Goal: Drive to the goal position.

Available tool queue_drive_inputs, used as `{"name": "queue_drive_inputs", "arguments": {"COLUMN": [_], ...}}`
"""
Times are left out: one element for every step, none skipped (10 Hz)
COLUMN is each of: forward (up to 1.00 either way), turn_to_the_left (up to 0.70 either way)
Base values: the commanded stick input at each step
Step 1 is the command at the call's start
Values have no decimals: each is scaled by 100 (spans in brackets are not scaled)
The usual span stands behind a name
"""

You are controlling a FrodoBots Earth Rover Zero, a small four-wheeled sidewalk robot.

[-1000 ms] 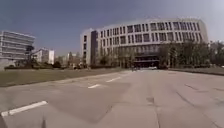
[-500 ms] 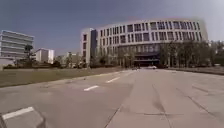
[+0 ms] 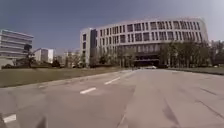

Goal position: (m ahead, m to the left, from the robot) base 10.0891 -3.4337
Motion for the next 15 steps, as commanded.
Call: {"name": "queue_drive_inputs", "arguments": {"forward": [70, 70, 70, 70, 70, 70, 70, 70, 70, 70, 70, 70, 70, 70, 70], "turn_to_the_left": [0, 0, 0, 0, 0, 0, 0, 0, -7, -27, -35, -35, -35, -35, -35]}}
